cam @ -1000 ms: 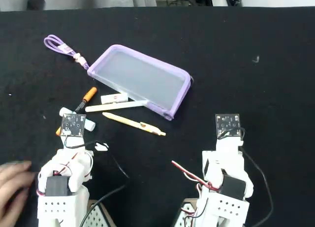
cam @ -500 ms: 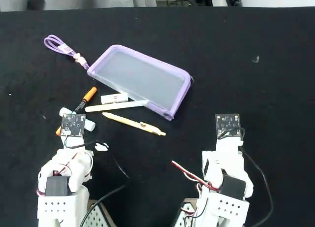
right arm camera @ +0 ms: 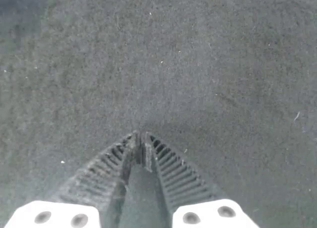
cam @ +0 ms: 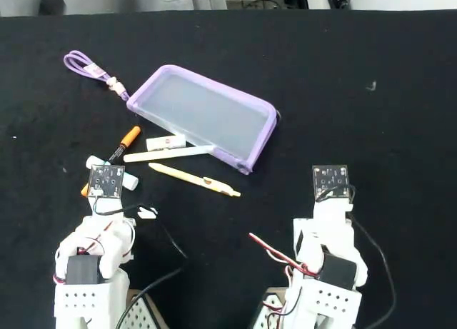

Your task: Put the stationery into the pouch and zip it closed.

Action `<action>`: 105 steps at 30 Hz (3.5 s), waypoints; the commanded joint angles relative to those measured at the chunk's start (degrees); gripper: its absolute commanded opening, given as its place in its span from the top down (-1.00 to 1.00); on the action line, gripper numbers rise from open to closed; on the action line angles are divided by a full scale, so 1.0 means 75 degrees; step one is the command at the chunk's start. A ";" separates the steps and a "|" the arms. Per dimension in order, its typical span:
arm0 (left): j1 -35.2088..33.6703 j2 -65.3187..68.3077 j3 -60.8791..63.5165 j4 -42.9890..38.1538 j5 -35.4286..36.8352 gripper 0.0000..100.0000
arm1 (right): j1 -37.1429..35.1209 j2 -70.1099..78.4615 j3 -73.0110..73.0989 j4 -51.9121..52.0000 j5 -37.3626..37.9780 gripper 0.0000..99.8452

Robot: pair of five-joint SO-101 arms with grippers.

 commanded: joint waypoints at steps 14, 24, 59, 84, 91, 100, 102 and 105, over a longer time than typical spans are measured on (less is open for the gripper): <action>-0.0053 -0.0047 0.0135 0.0023 0.0000 0.94 | 0.0105 -0.0639 -0.0006 0.0035 -0.0047 0.97; -0.0053 -0.0047 0.0135 0.0023 0.0000 0.94 | 0.0105 -0.0639 -0.0006 0.0035 -0.0047 0.97; 0.0604 -0.0035 0.0135 0.0023 -0.0012 0.94 | 0.0152 -0.0627 -0.0006 -0.0176 0.0762 0.97; -0.0229 0.0000 -0.2116 -0.0469 -0.1500 0.94 | 0.0176 -0.0615 -0.0006 -0.0094 0.0809 0.97; -0.1096 0.0152 -0.3558 -0.0481 -0.1418 0.94 | 0.0176 -0.0615 -0.0006 -0.0094 0.0809 0.97; -0.1143 0.2942 -0.5140 -0.1114 -0.0809 0.94 | 0.0176 -0.0615 -0.0006 -0.0082 0.0809 0.97; -0.1143 0.3868 -0.5691 -0.1125 -0.0539 0.94 | 0.0176 -0.0615 -0.0006 -0.0070 0.0809 0.97; -0.1155 0.5240 -0.6453 -0.1102 -0.0164 0.94 | 0.0176 -0.0615 -0.0006 -0.0070 0.0809 0.97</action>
